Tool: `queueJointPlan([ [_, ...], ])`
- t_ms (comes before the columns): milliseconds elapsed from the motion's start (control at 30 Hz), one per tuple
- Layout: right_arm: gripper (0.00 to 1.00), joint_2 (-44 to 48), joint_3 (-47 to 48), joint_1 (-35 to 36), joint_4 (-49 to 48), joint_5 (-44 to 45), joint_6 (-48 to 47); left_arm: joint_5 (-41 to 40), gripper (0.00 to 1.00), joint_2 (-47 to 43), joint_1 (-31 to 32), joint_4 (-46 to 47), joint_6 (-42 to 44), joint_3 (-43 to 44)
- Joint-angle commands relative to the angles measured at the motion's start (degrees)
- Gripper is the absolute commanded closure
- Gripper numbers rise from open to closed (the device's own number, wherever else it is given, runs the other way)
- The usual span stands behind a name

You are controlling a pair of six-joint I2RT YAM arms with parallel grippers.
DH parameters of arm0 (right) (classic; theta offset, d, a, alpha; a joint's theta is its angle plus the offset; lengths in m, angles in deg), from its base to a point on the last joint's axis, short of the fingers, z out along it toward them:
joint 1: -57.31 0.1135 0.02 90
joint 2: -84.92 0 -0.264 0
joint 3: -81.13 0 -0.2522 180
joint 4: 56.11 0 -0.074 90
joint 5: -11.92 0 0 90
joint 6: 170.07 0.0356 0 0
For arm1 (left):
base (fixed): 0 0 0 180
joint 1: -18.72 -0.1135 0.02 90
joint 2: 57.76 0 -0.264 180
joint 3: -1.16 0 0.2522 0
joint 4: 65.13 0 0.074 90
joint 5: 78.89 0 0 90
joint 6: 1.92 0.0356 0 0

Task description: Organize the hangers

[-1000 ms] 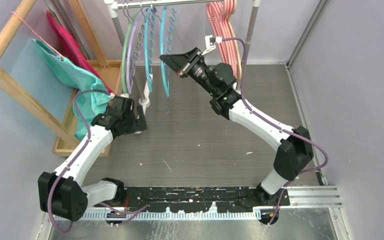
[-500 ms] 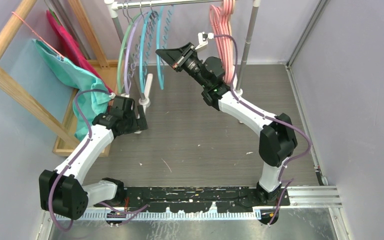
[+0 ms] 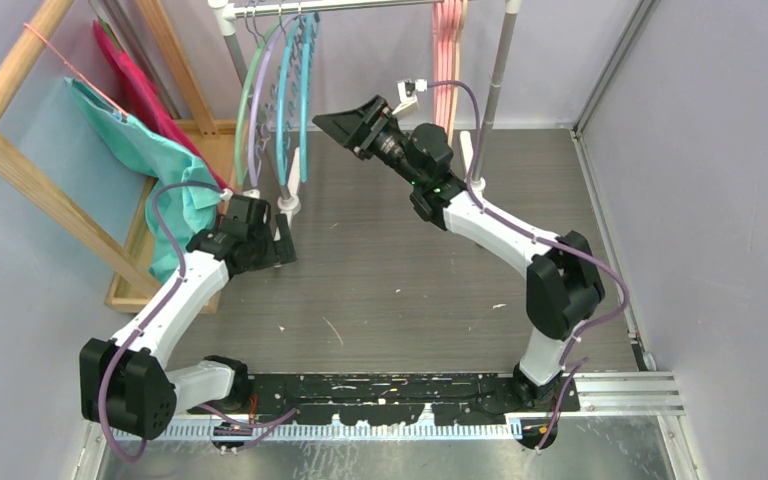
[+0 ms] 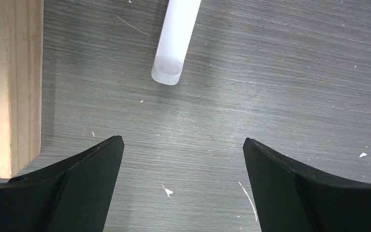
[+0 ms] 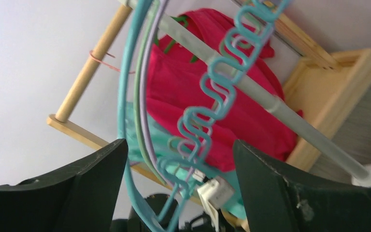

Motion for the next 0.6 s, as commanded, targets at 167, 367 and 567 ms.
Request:
queueJointPlan([
  [167,0.0,17.3,-8.8,4.2,18.8,13.5,-22.8,0.8,0.02,0.0,0.5,3.9,-1.4,-3.1],
  [367,0.0,21.2,-15.0,10.5,32.9,29.2,-38.9,-2.1,0.02,-0.6,4.2,5.6,-3.0,-6.7],
  [567,0.0,26.6,-28.0,13.8,35.8,34.7,-43.3,-8.2,0.02,0.6,11.4,6.4,-5.1,-8.3],
])
